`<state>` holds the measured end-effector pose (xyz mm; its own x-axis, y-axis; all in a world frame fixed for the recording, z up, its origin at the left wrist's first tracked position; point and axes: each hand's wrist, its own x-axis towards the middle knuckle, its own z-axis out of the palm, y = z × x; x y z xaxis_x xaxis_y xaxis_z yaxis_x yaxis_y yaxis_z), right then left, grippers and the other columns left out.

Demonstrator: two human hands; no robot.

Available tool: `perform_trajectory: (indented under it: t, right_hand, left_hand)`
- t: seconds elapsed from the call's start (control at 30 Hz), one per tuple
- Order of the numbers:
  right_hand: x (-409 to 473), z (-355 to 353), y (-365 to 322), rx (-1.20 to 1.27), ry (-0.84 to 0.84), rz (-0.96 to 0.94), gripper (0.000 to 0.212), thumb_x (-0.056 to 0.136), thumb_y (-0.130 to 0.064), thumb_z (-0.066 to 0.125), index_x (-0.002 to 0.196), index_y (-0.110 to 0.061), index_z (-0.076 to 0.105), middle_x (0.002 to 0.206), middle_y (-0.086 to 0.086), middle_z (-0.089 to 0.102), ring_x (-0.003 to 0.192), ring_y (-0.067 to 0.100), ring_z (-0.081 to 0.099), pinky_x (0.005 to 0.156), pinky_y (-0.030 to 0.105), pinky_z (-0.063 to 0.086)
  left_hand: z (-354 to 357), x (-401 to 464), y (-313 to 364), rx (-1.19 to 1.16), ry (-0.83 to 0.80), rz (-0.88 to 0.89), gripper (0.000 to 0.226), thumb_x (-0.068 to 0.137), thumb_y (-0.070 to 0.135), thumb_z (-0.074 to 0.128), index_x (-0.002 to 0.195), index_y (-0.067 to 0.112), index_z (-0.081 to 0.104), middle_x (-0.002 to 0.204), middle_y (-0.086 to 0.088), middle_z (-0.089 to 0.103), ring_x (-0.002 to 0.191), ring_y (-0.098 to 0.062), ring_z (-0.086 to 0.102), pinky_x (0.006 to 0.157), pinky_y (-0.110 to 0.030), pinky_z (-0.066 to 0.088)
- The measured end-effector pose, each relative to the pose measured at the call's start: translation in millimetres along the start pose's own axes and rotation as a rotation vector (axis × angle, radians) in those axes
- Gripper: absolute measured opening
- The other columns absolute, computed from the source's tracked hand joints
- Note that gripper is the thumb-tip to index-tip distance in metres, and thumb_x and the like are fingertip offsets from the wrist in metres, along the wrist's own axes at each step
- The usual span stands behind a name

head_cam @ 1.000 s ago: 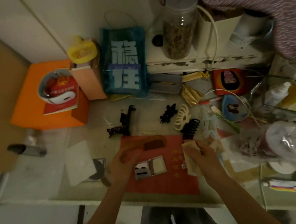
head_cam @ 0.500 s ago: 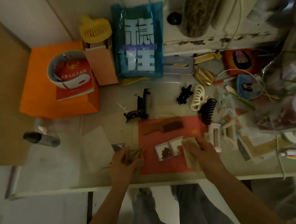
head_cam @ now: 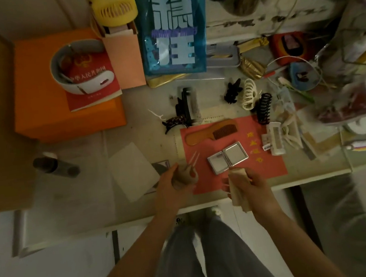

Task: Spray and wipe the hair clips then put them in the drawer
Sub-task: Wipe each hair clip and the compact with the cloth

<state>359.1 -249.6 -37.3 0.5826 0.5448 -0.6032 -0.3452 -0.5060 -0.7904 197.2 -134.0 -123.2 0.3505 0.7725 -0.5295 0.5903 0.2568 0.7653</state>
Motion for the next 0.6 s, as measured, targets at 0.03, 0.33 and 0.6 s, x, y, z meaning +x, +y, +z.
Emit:
perform_trajectory:
  t: [0.03, 0.33, 0.6]
  right_hand:
    - [-1.4, 0.9, 0.7, 0.013, -0.007, 0.004, 0.013, 0.093, -0.016, 0.059, 0.104, -0.015, 0.064, 0.097, 0.015, 0.07, 0.086, 0.03, 0.07, 0.069, 0.036, 0.059]
    - [6.5, -2.3, 4.4, 0.017, -0.018, 0.029, 0.006, 0.092, -0.014, 0.06, 0.092, -0.019, 0.065, 0.084, 0.009, 0.07, 0.071, 0.022, 0.07, 0.058, 0.029, 0.058]
    - [7.6, -9.8, 7.4, -0.02, -0.016, 0.052, 0.007, 0.093, -0.021, 0.059, 0.096, -0.019, 0.065, 0.094, 0.013, 0.069, 0.083, 0.032, 0.07, 0.068, 0.04, 0.059]
  left_hand:
    - [-0.1, 0.9, -0.6, 0.001, -0.003, 0.003, 0.079, 0.073, 0.026, 0.081, 0.141, 0.028, 0.04, 0.142, 0.004, 0.046, 0.13, -0.015, 0.045, 0.106, -0.034, 0.04]
    - [14.4, -2.5, -3.4, -0.171, 0.091, -0.004, 0.051, 0.081, -0.002, 0.071, 0.119, 0.029, 0.057, 0.11, 0.012, 0.061, 0.103, -0.004, 0.06, 0.091, -0.017, 0.05]
    - [9.6, -15.3, 6.7, -0.123, 0.013, -0.058, 0.072, 0.078, 0.011, 0.076, 0.139, 0.028, 0.042, 0.124, 0.013, 0.053, 0.112, -0.005, 0.052, 0.083, -0.014, 0.044]
